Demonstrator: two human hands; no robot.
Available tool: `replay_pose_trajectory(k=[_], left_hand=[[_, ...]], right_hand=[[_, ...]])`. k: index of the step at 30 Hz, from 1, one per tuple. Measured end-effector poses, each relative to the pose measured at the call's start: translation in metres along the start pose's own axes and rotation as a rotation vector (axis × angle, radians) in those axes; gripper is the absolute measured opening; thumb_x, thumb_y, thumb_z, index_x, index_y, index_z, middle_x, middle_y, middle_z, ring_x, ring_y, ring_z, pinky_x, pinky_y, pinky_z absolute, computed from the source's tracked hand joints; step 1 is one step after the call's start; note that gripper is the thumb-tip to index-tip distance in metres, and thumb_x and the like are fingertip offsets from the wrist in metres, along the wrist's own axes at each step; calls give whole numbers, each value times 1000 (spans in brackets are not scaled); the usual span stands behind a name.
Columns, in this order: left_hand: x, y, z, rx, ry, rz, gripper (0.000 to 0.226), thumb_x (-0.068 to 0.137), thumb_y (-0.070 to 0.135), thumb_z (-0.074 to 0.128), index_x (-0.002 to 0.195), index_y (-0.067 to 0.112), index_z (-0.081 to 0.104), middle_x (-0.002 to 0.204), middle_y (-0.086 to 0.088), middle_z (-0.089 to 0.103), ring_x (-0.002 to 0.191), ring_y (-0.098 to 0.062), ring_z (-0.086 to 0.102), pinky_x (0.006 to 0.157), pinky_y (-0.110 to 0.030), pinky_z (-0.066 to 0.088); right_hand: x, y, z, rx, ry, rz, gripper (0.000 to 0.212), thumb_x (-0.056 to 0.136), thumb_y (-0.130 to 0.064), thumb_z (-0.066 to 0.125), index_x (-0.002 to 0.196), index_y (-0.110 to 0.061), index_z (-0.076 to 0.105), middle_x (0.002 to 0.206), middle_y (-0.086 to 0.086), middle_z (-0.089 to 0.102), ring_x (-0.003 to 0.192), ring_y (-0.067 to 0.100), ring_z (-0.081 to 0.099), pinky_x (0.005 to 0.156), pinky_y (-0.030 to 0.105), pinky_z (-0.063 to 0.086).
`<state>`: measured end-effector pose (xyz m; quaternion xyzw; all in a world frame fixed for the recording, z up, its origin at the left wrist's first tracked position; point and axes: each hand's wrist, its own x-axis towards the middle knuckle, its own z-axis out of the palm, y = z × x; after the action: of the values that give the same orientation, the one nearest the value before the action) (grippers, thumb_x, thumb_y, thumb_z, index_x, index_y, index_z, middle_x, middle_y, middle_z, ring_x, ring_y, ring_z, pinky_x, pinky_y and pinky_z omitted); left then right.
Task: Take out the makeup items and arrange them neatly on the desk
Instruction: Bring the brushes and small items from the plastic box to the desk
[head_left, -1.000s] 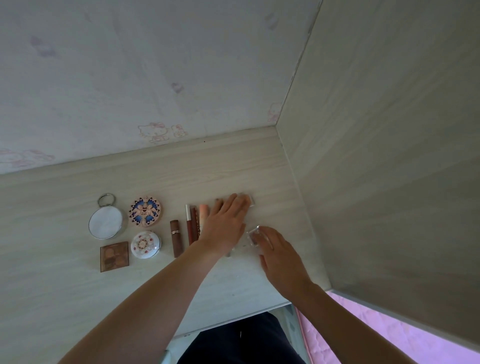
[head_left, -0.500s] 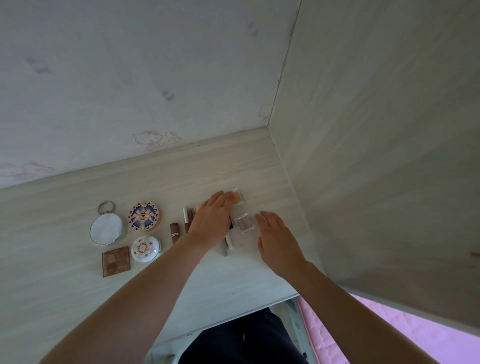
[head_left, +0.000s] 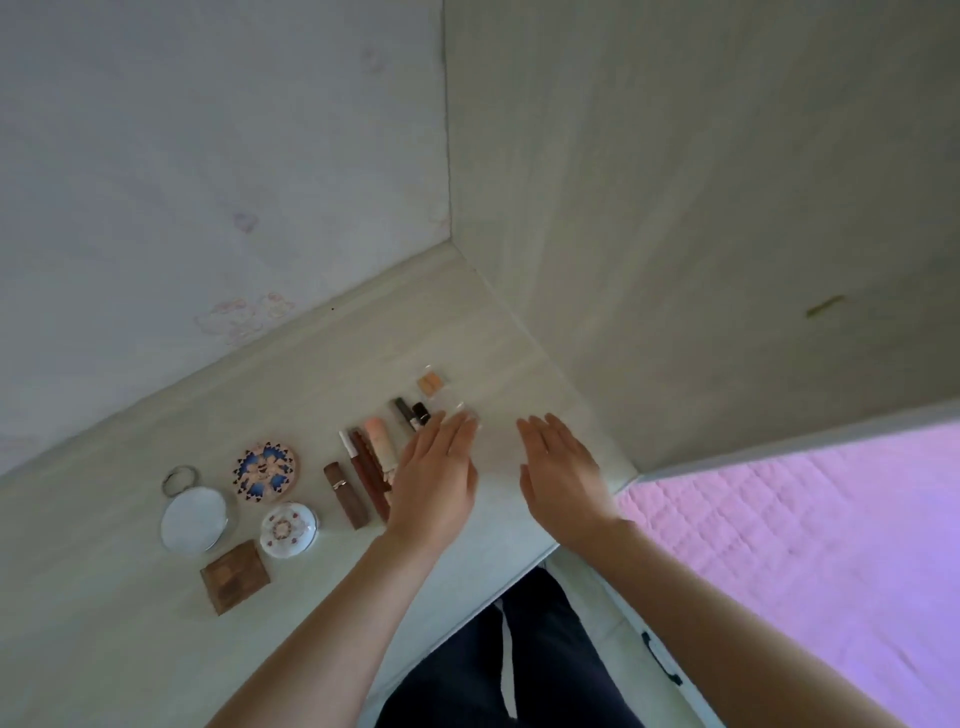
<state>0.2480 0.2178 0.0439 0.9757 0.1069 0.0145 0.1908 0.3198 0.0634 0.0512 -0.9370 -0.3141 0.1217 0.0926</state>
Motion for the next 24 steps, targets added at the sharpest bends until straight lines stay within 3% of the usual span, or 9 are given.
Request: replay_pose_trajectory(k=[5,12,16,24], left_hand=[[-30,28,-2,34,-63,122,47,85,14,63,131,10,55,137,-6,54,132,-27,45,109,-40,36],[-56,75,4,11,-152,363,49,81,11,65,128,5,56,129,-8,60,127,-29,49,105,-41,42],[-66,116,16,11,-180,526,47,80,8,67,126,5,59,128,-9,61,124,-31,52,103,-42,44],[-96,204,53,91,-331,863,50,80,13,68,129,9,58,131,-8,59,125,-27,52,103,-42,44]], right_hand=[[-58,0,-4,-25,100,137,60,71,-12,75,126,0,56,124,14,62,122,34,54,97,41,48],[-142,4,-6,20,155,411,56,82,-12,62,135,-2,47,135,12,53,133,34,42,108,43,40],[-188,12,-2,56,204,613,60,71,-12,72,128,-5,53,124,9,60,122,32,54,98,40,46],[-294,43,22,121,206,1038,55,70,-12,72,123,-2,59,120,13,64,119,36,57,94,46,51]])
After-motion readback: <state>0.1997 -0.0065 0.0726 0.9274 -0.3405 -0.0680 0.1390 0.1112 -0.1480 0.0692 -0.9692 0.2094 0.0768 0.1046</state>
